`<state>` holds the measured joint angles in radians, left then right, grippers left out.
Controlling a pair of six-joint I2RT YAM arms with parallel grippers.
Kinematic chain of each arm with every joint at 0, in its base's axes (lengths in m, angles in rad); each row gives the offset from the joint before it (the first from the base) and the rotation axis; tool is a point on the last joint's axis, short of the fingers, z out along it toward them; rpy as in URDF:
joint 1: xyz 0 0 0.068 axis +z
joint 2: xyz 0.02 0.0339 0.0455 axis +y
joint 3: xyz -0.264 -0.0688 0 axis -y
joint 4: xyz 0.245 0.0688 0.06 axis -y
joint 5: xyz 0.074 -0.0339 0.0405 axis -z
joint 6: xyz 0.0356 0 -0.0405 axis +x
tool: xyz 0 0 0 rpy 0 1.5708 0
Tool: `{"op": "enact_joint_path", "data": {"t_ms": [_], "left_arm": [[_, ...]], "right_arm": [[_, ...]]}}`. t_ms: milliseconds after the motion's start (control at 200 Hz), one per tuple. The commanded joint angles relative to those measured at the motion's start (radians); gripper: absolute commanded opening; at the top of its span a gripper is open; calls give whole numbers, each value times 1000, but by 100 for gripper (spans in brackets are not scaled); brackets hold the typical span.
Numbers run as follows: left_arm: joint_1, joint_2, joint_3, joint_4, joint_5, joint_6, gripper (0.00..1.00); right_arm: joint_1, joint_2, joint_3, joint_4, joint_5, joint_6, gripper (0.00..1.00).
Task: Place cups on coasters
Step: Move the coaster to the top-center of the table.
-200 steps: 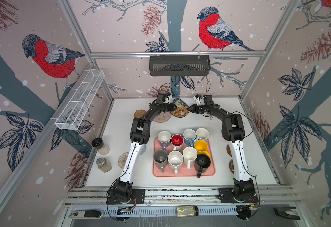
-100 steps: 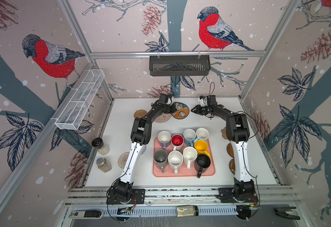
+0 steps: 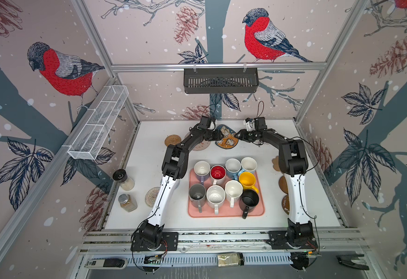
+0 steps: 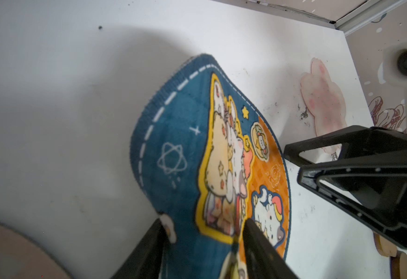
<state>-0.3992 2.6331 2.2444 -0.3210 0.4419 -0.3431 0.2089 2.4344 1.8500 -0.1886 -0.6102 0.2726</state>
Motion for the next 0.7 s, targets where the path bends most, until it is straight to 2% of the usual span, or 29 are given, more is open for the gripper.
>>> {"op": "enact_joint_path", "data": {"t_ms": [0,205,365,695], "left_arm": [[-1,-6,-7,-56,-25,5,61],[-1,-24,25,-87,-45,28,66],[-6,-47,28,-112,-64,54,69],[-20,-95,34,-128,-107,76,72]], "right_arm": [[0,-5,-6,-46,36,3,49],[-2,-14,-17,-53,66,-1,48],[-3,-20,-13,-76,124,-3,41],[-2,-28,-25,-68,131,0,37]]}}
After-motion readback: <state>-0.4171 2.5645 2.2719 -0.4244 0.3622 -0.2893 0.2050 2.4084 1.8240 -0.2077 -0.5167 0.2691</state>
